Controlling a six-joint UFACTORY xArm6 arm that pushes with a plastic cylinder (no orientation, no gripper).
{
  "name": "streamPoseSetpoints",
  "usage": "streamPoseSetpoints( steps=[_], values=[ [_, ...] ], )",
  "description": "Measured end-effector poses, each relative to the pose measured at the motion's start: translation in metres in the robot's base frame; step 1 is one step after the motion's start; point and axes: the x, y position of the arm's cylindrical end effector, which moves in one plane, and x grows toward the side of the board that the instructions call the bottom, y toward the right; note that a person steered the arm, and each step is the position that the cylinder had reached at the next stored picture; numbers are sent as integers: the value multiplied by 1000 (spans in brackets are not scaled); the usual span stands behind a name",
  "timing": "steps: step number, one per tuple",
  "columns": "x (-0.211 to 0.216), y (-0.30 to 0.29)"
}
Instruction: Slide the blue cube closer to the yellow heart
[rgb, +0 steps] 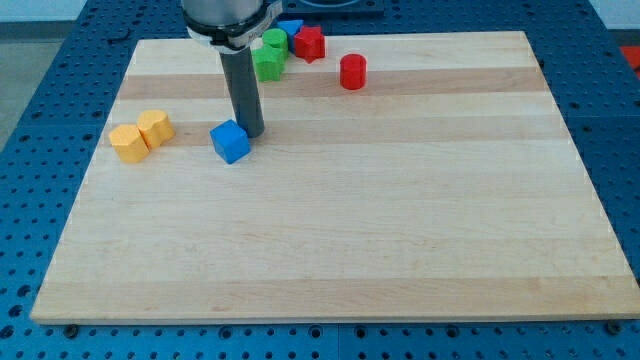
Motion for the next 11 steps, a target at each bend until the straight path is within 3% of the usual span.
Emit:
streamPoseSetpoints(
  steps=[2, 3, 4, 6, 7, 10, 11],
  values=[
    [2, -11],
    [14, 22],
    [45, 19],
    [35, -72],
    [27, -77],
    [26, -7],
    [11, -19]
  ],
)
